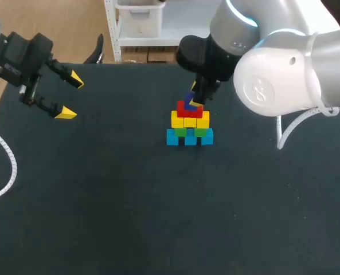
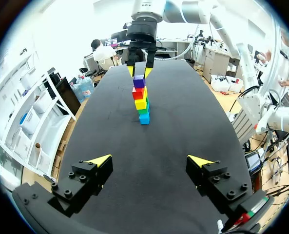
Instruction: Place the blue cubes, place green cubes on the blue cubes, place the yellow cubes on the green cubes, then place the red cubes on the yellow cubes, and place purple cube on the red cubes.
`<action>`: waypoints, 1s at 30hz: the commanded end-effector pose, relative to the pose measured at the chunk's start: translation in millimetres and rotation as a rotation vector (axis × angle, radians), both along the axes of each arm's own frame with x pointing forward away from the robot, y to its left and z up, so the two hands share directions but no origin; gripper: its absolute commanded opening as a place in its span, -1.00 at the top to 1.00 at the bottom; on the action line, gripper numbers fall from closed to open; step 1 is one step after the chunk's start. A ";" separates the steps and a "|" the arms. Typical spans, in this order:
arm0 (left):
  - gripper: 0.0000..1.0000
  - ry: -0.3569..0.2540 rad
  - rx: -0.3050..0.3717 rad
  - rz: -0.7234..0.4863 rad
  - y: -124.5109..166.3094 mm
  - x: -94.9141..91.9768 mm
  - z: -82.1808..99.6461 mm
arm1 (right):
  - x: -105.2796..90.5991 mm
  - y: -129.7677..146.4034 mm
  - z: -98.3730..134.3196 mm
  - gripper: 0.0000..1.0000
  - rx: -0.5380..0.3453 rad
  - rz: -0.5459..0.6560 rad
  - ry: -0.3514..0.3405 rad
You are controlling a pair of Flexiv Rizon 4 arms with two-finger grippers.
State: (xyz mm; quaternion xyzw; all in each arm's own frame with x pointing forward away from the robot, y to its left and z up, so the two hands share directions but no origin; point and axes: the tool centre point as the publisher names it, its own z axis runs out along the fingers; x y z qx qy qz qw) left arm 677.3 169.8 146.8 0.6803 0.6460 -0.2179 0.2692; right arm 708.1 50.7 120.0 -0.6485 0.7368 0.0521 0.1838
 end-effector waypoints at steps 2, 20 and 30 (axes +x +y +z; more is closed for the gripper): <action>-1.00 -0.003 -0.003 -0.003 1.1 0.2 -0.8 | 1.6 -0.5 -0.3 0.07 0.001 0.001 0.002; -1.00 -0.003 -0.003 -0.003 1.1 0.2 -0.8 | 11.0 -0.2 -3.4 -1.00 -0.015 0.012 -0.004; -1.00 -0.003 -0.003 -0.003 1.1 0.2 -0.8 | 13.3 -0.8 -3.5 -1.00 -0.011 0.020 -0.002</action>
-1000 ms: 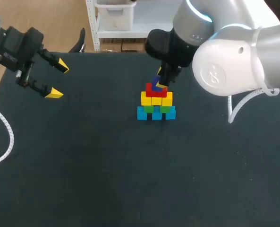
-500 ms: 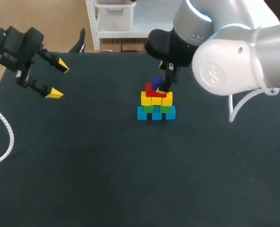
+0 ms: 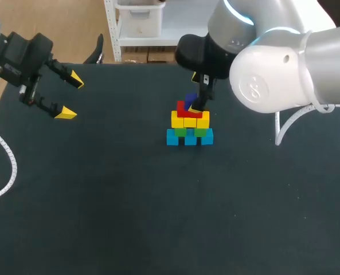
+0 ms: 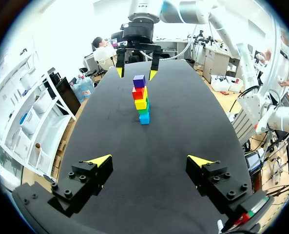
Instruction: Place the blue cubes, place green cubes on the blue cubes, place the yellow cubes on the green cubes, then place the red cubes on the yellow cubes, and place purple cube on the red cubes.
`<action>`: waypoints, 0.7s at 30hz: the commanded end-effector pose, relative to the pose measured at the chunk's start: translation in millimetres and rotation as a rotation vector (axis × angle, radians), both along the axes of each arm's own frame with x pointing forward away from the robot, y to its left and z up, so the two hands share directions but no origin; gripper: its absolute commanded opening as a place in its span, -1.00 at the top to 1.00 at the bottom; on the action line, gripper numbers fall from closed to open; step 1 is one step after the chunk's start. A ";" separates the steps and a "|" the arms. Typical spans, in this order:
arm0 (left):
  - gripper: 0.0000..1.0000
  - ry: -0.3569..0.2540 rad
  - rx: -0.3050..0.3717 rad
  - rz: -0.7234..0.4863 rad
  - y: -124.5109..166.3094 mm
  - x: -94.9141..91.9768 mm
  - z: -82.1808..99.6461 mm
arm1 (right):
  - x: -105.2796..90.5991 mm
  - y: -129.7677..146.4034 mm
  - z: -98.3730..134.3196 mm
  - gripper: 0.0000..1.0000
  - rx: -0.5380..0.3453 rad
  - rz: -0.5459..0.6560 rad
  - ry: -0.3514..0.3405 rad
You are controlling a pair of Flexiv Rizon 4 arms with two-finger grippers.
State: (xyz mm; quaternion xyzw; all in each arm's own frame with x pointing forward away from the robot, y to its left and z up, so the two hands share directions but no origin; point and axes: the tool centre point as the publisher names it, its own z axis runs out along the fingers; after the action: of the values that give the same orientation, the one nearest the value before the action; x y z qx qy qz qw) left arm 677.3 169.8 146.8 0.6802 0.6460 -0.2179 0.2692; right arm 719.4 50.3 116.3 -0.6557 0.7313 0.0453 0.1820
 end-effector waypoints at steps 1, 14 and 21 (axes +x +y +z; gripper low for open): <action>-1.00 -0.003 -0.003 -0.003 1.1 0.2 -0.8 | 1.1 -0.3 0.7 -1.00 0.004 0.006 0.009; -1.00 -0.003 -0.003 -0.003 1.1 0.2 -0.8 | -14.2 -37.8 33.4 -1.00 0.221 -0.053 -0.048; -1.00 -0.003 -0.003 -0.003 1.1 0.2 -0.8 | -23.0 -71.5 41.0 -1.00 0.326 -0.130 -0.082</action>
State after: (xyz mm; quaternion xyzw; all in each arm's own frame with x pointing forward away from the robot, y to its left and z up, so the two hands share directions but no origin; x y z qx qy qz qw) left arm 677.4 169.8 146.8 0.6802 0.6460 -0.2179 0.2692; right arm 715.3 0.6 156.4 -0.5837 0.7558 0.1159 0.2731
